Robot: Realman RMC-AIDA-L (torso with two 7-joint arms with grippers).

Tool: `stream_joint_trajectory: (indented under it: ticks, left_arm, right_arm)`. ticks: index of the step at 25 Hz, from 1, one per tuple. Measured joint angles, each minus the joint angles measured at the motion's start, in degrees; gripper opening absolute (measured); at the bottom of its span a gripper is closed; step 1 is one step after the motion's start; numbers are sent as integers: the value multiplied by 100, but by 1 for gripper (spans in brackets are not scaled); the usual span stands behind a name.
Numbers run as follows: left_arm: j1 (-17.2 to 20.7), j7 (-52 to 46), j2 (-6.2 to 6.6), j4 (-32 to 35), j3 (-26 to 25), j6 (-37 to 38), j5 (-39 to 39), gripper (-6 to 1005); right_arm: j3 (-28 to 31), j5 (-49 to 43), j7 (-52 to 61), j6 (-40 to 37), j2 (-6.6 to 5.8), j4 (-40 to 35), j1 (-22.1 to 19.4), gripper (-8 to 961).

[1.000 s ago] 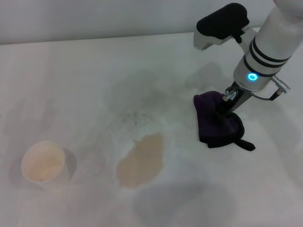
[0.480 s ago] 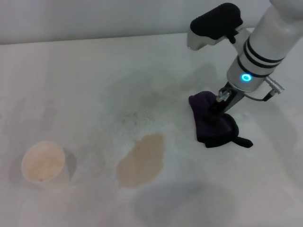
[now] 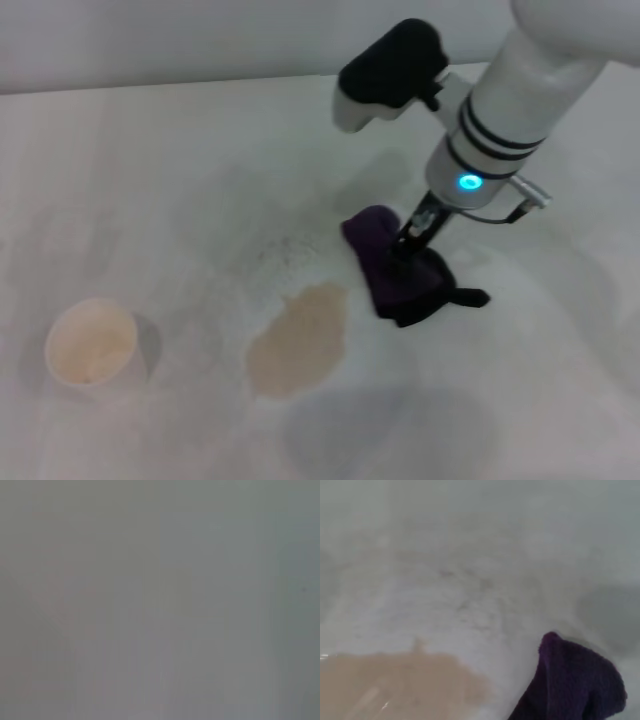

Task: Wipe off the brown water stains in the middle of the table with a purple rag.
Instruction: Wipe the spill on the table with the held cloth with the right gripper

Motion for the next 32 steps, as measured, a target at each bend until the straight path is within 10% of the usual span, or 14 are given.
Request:
stream_joint_trajectory:
  ticks: [14,32]
  left_arm:
    - [-10,0,-18,-5,0,0,0,878]
    - [-15,0,-17,-5,0,1,0,878]
  right_arm:
    - [-1763,1067,-162,743,0,-563,95,125]
    - [-2673,2063,-607,934,-1,-973,39,122]
